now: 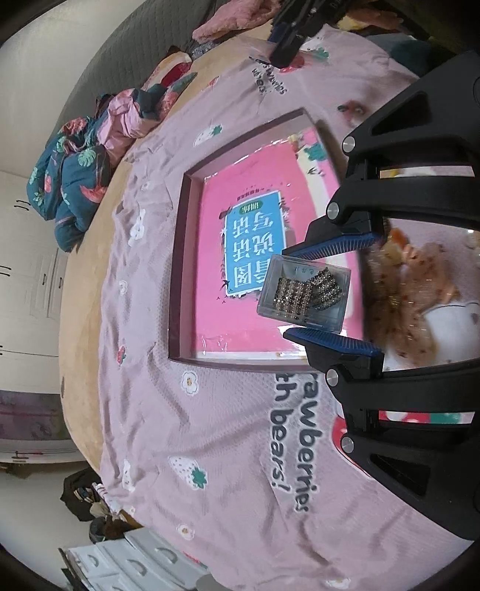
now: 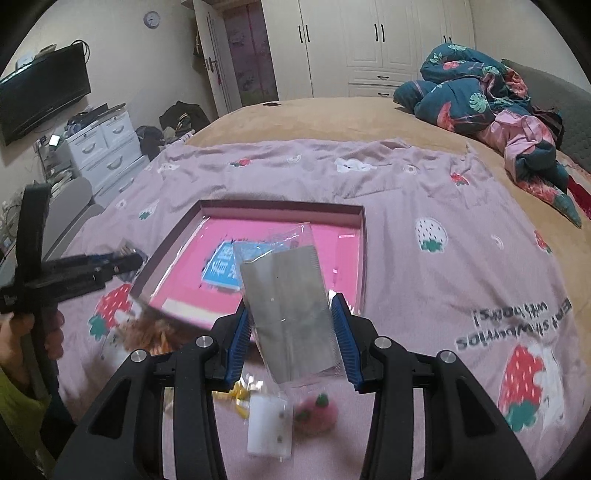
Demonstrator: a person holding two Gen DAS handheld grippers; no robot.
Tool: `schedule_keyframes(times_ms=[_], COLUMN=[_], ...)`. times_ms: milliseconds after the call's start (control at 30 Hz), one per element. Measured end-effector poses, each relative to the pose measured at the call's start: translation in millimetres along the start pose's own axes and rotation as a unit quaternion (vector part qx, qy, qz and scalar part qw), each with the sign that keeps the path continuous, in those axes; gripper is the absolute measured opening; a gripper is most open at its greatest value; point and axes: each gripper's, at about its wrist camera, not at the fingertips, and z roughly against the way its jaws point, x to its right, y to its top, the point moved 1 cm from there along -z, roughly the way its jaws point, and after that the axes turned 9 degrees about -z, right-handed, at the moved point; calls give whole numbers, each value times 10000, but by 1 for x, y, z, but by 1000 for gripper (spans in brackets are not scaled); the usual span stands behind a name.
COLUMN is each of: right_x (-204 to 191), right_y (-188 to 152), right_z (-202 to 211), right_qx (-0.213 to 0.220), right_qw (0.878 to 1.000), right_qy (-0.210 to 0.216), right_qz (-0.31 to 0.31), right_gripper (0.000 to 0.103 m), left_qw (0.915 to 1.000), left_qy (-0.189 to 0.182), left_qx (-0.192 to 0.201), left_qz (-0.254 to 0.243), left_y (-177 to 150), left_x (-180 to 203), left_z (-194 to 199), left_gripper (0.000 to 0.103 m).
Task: Organize jewelry
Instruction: 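Release the stud case into the box while the right tool drops the card there, then withdraw both tools from the box back over the loose items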
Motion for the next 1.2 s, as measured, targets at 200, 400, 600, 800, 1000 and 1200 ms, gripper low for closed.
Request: schedule_keyframes(times_ms=[200, 400, 600, 800, 1000, 1200], right_x=[1, 2, 8, 13, 11, 8], right_y=[15, 20, 9, -2, -3, 1], right_z=[-32, -68, -108, -127, -109, -64], right_qx=[-173, -433, -861, -1052, -829, -312], right_qw=[9998, 9989, 9957, 9932, 9955, 9989], right_qy=[-48, -144, -345, -490, -450, -350], right_qz=[-19, 47, 18, -53, -33, 10], right_gripper=[41, 41, 42, 43, 63, 81], left_qw=[9998, 9993, 9986, 9982, 9987, 9993], left_qy=[61, 90, 105, 191, 267, 319], left_qx=[-196, -363, -519, -554, -400, -174], left_qz=[0, -45, -75, -137, -167, -61], left_y=[9, 13, 10, 6, 5, 4], left_x=[-3, -5, -5, -8, -9, -11], left_z=[-30, -53, -73, -77, -58, -29], left_gripper=[29, 29, 29, 47, 60, 78])
